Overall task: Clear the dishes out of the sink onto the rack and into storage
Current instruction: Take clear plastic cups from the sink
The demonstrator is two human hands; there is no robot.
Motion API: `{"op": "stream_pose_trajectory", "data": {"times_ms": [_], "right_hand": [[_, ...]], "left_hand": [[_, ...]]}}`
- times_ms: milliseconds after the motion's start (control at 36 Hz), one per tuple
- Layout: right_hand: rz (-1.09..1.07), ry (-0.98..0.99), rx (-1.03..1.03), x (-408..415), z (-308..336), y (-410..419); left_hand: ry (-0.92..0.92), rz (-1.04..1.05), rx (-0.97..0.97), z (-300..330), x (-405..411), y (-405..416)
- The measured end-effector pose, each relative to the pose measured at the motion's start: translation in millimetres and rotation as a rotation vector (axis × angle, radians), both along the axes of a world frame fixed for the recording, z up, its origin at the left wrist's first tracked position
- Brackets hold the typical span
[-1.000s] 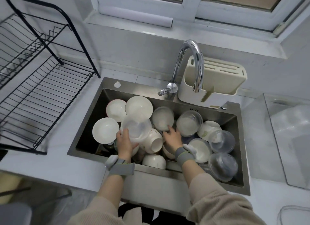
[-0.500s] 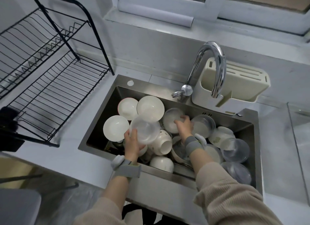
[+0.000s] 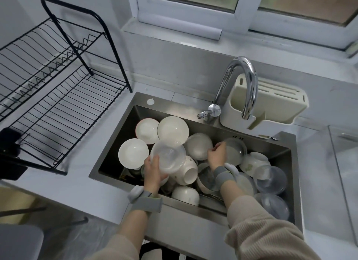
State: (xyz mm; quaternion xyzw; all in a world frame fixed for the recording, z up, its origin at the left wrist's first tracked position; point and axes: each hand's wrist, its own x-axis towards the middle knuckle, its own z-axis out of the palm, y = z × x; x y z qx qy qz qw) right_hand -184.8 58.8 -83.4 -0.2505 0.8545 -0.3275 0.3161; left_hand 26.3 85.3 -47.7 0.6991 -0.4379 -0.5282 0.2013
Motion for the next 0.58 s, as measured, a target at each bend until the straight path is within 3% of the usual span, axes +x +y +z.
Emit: {"op": "stream_pose_trajectory", "data": {"times_ms": [83, 194, 250, 361, 472, 583], "right_hand": [[-0.116, -0.052, -0.035, 0, 4, 6], [-0.291, -0.110, -0.152, -1, 19, 11], [-0.344, -0.187, -0.225, 0, 28, 15], [-0.195, -0.435, -0.338, 14, 46, 17], [0.171, -0.224, -0.217, 30, 51, 20], [0.309, 0.044, -0.085, 47, 55, 27]], "left_hand": [[-0.003, -0.007, -0.041, -1, -5, -1], [0.225, 0.267, -0.012, 5, -17, -2], [0.266, 0.291, -0.004, 6, -24, -2], [0.240, 0.294, -0.042, 3, -30, -2], [0.221, 0.283, -0.069, -4, -31, -2], [0.229, 0.327, -0.050, -9, -29, -4]]}}
